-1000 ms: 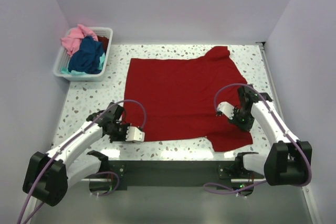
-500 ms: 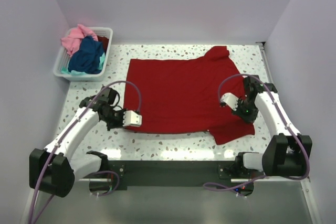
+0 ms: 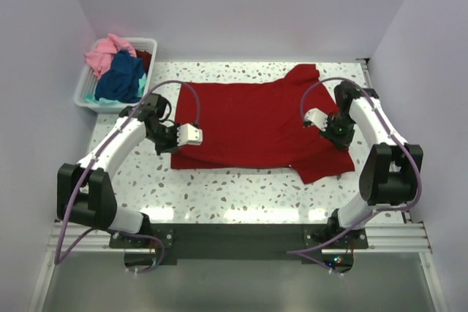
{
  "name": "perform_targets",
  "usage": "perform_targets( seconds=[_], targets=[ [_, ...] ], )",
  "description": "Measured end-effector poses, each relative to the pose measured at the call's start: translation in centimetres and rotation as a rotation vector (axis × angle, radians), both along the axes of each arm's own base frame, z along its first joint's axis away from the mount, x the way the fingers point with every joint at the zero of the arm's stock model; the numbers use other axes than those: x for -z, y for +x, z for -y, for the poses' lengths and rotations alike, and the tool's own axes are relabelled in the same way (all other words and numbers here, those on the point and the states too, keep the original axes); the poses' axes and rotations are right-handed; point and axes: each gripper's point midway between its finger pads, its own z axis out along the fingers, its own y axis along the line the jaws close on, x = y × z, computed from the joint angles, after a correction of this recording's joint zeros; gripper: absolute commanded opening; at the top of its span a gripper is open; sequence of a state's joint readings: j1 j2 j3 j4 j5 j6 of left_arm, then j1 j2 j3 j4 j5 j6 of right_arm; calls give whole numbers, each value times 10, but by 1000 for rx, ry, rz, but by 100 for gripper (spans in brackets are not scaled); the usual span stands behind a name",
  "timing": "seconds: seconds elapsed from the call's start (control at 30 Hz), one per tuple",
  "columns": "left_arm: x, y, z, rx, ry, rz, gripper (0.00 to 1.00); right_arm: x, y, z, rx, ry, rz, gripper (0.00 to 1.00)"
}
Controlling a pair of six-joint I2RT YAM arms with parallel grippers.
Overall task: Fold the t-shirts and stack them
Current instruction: Fold the tshirt
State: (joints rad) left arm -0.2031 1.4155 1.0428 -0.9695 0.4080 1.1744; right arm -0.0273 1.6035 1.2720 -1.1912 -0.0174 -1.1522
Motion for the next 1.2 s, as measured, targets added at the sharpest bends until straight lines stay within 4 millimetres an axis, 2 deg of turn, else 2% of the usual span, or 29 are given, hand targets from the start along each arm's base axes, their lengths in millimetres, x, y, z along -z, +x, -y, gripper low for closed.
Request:
perform_targets(
  seconds=[0.33, 0.6, 0.73, 1.0, 1.2],
  targets=[
    [11, 46, 0, -42, 0, -15, 0, 10, 59, 1, -12, 3, -45, 0],
    [18, 70, 1, -49, 1, -6, 0, 20, 90, 2, -12, 5, -76, 0],
    [20, 75, 1, -55, 4, -8, 0, 27, 99, 2, -11, 5, -91, 0],
    [32, 83, -4, -83, 18, -26, 0, 36, 102, 3, -8, 6, -114, 0],
    [31, 99, -5, -95, 23, 1, 0, 39, 108, 2, 2, 4, -113, 0]
  ],
)
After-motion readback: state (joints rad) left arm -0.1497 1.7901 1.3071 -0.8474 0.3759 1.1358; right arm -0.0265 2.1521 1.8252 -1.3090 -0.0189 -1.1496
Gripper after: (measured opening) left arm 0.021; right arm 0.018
